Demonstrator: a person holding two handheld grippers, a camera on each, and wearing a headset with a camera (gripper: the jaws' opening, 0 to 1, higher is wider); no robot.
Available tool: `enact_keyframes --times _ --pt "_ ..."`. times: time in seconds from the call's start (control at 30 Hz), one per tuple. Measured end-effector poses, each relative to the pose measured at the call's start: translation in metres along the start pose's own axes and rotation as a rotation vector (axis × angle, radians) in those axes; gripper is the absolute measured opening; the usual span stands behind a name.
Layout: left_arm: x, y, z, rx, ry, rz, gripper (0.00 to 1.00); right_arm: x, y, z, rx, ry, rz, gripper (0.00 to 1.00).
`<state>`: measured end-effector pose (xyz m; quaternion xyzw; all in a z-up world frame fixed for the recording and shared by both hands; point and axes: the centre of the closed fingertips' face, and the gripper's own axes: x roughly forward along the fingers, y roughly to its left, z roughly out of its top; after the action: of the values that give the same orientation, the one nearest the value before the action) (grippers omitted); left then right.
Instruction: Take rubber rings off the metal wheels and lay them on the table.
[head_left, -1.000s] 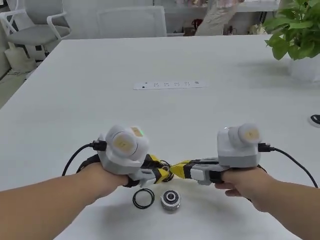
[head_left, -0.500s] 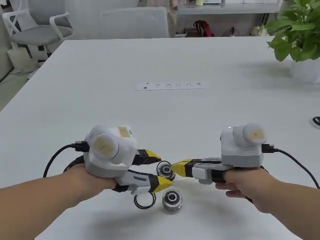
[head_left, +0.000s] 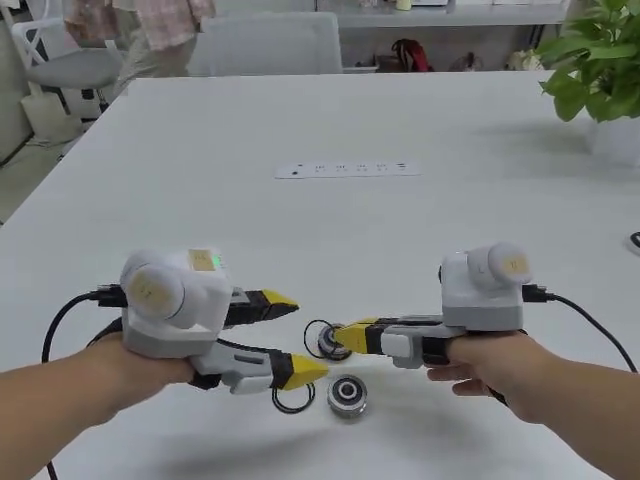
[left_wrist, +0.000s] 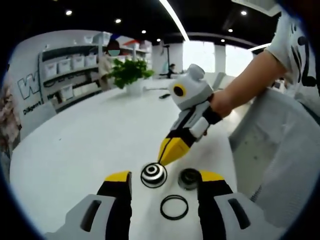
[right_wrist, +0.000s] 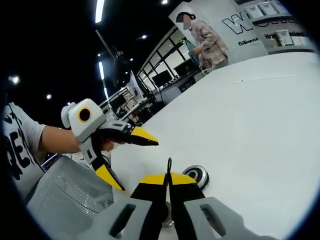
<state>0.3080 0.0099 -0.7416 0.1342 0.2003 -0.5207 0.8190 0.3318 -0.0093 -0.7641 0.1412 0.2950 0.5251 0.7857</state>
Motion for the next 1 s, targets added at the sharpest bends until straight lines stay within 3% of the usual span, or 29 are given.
enact_keyframes --times 0.27,0.53,0.73,1.0 --pt "-0.021 0.006 -0.006 -0.03 -0.021 0.021 0.59 0.003 0.008 -0.006 0.015 0.022 0.04 0.0" --pt "-0.036 0.006 -0.017 -0.052 -0.01 0.042 0.63 0.011 0.023 -0.019 0.021 0.074 0.099 0.0" --pt "-0.041 0.007 -0.025 -0.065 -0.003 0.053 0.63 0.017 0.037 -0.031 0.02 0.12 0.144 0.0" --pt "-0.043 0.005 -0.032 -0.071 0.013 0.059 0.63 0.024 0.042 -0.042 -0.008 0.164 0.149 0.0"
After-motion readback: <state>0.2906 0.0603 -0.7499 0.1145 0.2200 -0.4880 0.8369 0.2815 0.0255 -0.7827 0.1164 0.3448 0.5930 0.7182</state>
